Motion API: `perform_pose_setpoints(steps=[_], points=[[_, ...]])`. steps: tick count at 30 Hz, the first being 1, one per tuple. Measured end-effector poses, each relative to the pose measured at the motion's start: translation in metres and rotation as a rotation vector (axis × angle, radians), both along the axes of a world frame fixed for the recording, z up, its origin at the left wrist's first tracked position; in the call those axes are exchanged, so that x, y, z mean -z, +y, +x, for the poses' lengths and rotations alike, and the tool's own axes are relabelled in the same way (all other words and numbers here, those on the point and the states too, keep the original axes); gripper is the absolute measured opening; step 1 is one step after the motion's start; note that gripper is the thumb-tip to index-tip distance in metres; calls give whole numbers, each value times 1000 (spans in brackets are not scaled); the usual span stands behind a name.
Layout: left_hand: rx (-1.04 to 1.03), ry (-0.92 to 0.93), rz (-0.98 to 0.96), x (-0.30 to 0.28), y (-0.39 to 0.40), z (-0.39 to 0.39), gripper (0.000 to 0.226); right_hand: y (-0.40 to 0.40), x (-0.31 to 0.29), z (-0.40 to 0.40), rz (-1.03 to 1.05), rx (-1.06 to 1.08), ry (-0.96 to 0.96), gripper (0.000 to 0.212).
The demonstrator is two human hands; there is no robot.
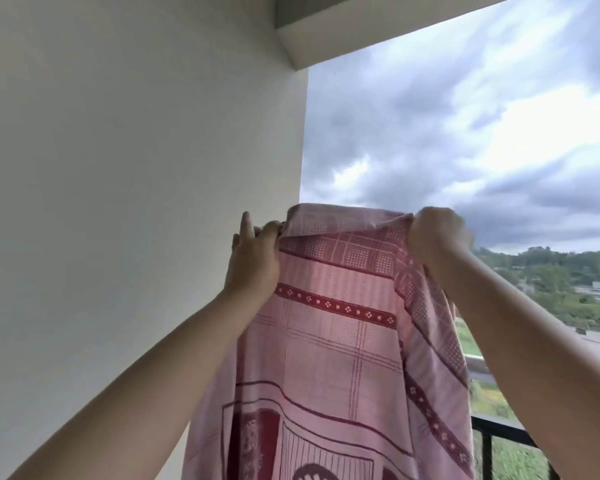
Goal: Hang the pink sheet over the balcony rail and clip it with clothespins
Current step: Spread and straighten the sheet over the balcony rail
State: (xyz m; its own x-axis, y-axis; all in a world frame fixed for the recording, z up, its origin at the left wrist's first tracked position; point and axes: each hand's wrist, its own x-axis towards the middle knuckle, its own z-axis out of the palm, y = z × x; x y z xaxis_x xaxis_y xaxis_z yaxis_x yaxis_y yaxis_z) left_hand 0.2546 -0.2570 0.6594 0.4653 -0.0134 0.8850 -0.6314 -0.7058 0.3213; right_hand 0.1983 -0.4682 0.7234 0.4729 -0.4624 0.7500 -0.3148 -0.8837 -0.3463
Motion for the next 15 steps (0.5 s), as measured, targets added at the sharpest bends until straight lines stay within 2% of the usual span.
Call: perform_pose_setpoints(steps=[2, 3, 4, 5, 7, 10, 13, 15], points=[[73, -12, -85, 4, -1, 17, 35, 1, -4, 13, 556, -340, -47, 27], [84, -47, -113, 6, -2, 25, 33, 3, -5, 19, 717, -465, -97, 30], [92, -86, -145, 6, -2, 32, 32, 8, -4, 23, 724, -535, -145, 29], [99, -118, -193, 3, 0, 38, 31, 16, -2, 25, 614, -543, -189, 27], [69, -156, -259, -10, 6, 47, 31, 34, 4, 26, 225, -455, -226, 24], [-72, -171, -199, -36, 16, 62, 37, 58, 16, 29, -231, -430, -77, 28], [-173, -33, -118, -63, 23, 95, 53, 58, 23, 55, -419, -468, -14, 49], [-214, 31, 20, -68, 17, 124, 64, 43, 23, 75, -518, -392, 18, 63]])
